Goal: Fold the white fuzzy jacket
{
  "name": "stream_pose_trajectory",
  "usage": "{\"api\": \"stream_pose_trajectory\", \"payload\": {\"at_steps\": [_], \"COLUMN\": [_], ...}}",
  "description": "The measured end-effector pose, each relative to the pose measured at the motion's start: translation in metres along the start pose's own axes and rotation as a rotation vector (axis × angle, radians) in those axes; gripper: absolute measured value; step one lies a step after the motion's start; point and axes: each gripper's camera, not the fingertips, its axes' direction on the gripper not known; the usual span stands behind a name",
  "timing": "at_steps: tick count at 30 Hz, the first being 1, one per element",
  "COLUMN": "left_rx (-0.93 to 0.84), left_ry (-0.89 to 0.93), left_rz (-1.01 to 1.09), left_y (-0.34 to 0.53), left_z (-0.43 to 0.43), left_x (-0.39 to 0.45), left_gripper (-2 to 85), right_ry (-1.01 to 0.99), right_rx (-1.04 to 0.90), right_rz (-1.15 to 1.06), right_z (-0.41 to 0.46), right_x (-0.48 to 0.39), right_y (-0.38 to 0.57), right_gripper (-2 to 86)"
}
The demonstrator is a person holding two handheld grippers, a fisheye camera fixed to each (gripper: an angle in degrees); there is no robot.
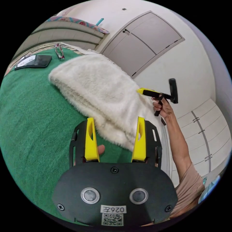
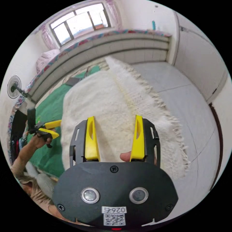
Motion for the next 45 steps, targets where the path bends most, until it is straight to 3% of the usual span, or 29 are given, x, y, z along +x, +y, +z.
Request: {"api": "stream_pose_trajectory", "payload": {"at_steps": [3, 6, 10, 12, 17, 20, 24, 30, 33, 38, 40, 42, 44, 45], "left_rx": [0.051, 0.063, 0.025, -0.045, 0.055, 0.130, 0.242, 0.323, 0.308, 0.271, 0.245, 0.193, 0.144, 0.135], "left_ry": [0.099, 0.271, 0.292, 0.274, 0.344, 0.386, 0.343, 0.065, -0.098, -0.333, -0.391, -0.376, -0.302, -0.267], "left_rz": [-0.092, -0.130, -0.093, -0.077, -0.038, 0.026, 0.156, 0.290, 0.278, 0.128, -0.013, -0.154, -0.378, -0.486], "left_y": [0.006, 0.004, -0.018, -0.026, -0.017, -0.002, 0.032, 0.128, 0.185, 0.264, 0.282, 0.286, 0.298, 0.314], "left_z": [-0.012, -0.006, -0.006, -0.010, -0.069, -0.128, -0.252, -0.486, -0.588, -0.690, -0.705, -0.700, -0.691, -0.689], "left_x": [-0.033, -0.059, -0.062, -0.060, -0.053, -0.033, 0.012, 0.071, 0.089, 0.073, 0.020, -0.046, -0.122, -0.159], "left_gripper": [14.5, 14.0, 11.0, 5.0, 3.2, 2.8, 2.7, 2.7, 2.7, 3.1, 4.0, 5.9, 10.3, 12.9], "right_ry": [0.072, 0.143, 0.150, 0.234, 0.552, 0.593, 0.475, -0.030, -0.322, -0.774, -0.761, -0.617, -0.311, -0.253], "right_rx": [0.042, 0.058, 0.023, 0.069, 0.265, 0.356, 0.498, 0.622, 0.559, 0.241, 0.151, 0.070, 0.005, 0.005], "right_rz": [-0.106, -0.174, -0.116, -0.145, -0.319, -0.387, -0.423, -0.514, -0.558, -0.426, -0.343, -0.317, -0.354, -0.373], "right_z": [-0.015, -0.021, -0.030, -0.044, -0.094, -0.132, -0.187, -0.241, -0.230, -0.121, -0.066, -0.010, 0.048, 0.056], "right_x": [-0.011, -0.021, -0.023, -0.045, -0.155, -0.214, -0.278, -0.380, -0.433, -0.526, -0.553, -0.581, -0.610, -0.615], "right_y": [-0.001, 0.002, -0.006, 0.003, 0.058, 0.091, 0.130, 0.177, 0.178, 0.157, 0.156, 0.155, 0.157, 0.159], "right_gripper": [10.1, 8.6, 6.8, 3.8, 0.0, -0.3, -0.3, 2.0, 2.7, 3.2, 3.1, 2.9, 3.0, 3.1]}}
